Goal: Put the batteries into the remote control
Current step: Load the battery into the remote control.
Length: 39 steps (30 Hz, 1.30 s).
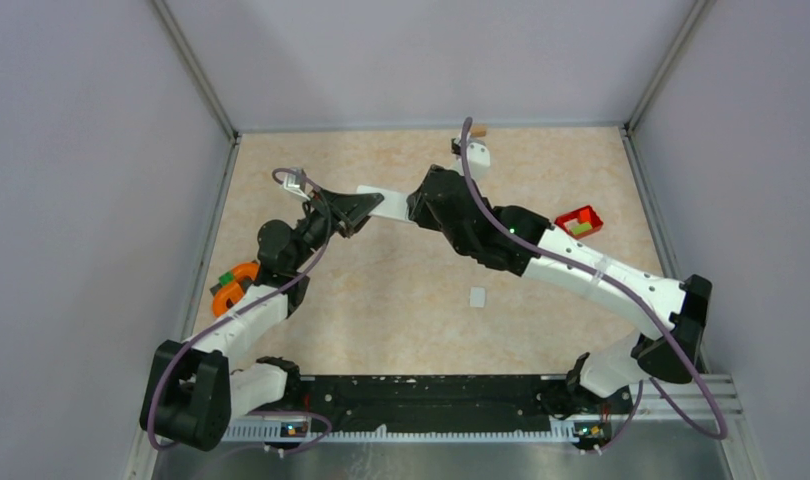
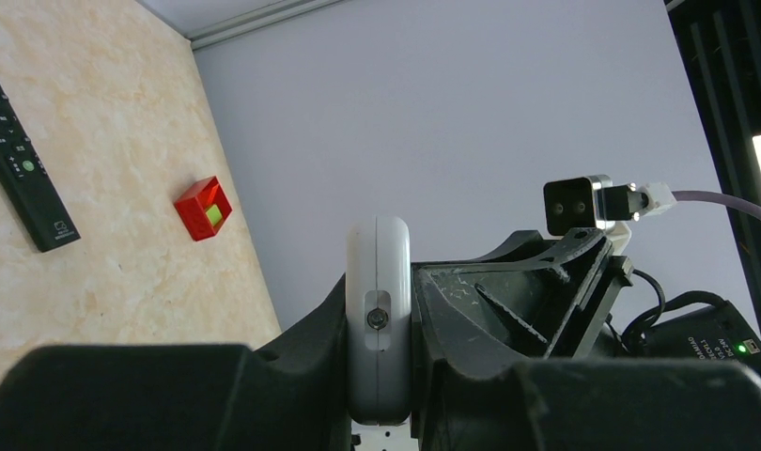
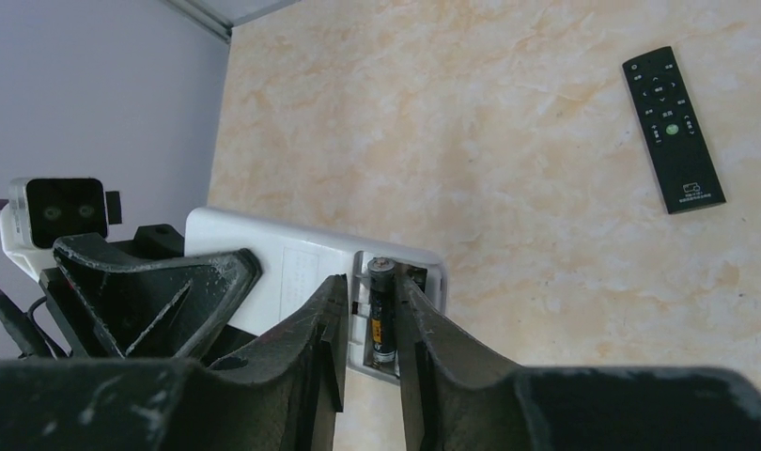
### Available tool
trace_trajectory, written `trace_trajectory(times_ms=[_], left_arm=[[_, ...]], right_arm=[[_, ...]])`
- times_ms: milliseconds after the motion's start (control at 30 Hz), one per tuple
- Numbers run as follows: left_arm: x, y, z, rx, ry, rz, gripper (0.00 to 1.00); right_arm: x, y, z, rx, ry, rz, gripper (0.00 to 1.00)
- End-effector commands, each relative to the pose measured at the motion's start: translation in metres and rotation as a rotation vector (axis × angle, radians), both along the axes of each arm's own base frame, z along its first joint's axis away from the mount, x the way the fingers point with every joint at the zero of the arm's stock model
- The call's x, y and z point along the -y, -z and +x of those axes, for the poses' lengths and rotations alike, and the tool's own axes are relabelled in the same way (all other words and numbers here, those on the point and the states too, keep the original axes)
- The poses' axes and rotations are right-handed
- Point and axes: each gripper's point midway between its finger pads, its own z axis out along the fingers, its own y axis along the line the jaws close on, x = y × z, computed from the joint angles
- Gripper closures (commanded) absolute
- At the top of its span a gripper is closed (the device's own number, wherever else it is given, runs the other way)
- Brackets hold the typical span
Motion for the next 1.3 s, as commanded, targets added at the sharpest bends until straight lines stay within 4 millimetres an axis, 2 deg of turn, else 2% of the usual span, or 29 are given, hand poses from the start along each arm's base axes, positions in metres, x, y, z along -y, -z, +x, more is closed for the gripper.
trace_trajectory(times_ms=[0,167,367,433,500,533,733,833,933,1267], left_arm=[[-0.004,-0.022,-0.001,0.097,-0.023,-0.03,1.0],[-0.004,-0.021,0.001,0.104,-0.028,-0.02,1.0],[-0.004,-0.026,0.0,0.168,-0.036,0.001,1.0],[-0.004,-0.026,0.0,0.183,-0.039,0.005,1.0],[-0.004,-0.027,0.001,0.197,-0.043,0.007,1.0],[-0.004,-0.028,0.002,0.203,-0.047,0.004,1.0],[-0.004,-0.033,0.005,0.221,-0.047,-0.022,1.0],[-0.003,-0.035,0.006,0.228,-0.041,-0.032,1.0],[-0.003,-0.035,0.006,0.227,-0.036,-0.04,1.0],[-0.004,-0.043,0.009,0.249,-0.039,-0.08,1.0]], right_arm=[[0.008,-0.038,-0.007,0.053,-0.003,0.062,0.72],[0.008,-0.052,-0.012,0.069,-0.028,0.109,0.68],[0.025,-0.049,-0.013,0.037,-0.012,0.151,0.48],[0.032,-0.043,-0.013,0.011,-0.009,0.185,0.37],[0.041,-0.04,-0.016,0.01,0.003,0.225,0.07],[0.043,-0.039,-0.017,0.015,0.008,0.251,0.05],[0.046,-0.037,-0.018,-0.023,-0.01,0.58,0.04],[0.04,-0.04,-0.02,-0.038,-0.036,0.707,0.03],[0.031,-0.049,-0.021,-0.041,-0.073,0.79,0.06],[0.001,-0.026,-0.012,-0.231,-0.084,0.95,0.09]])
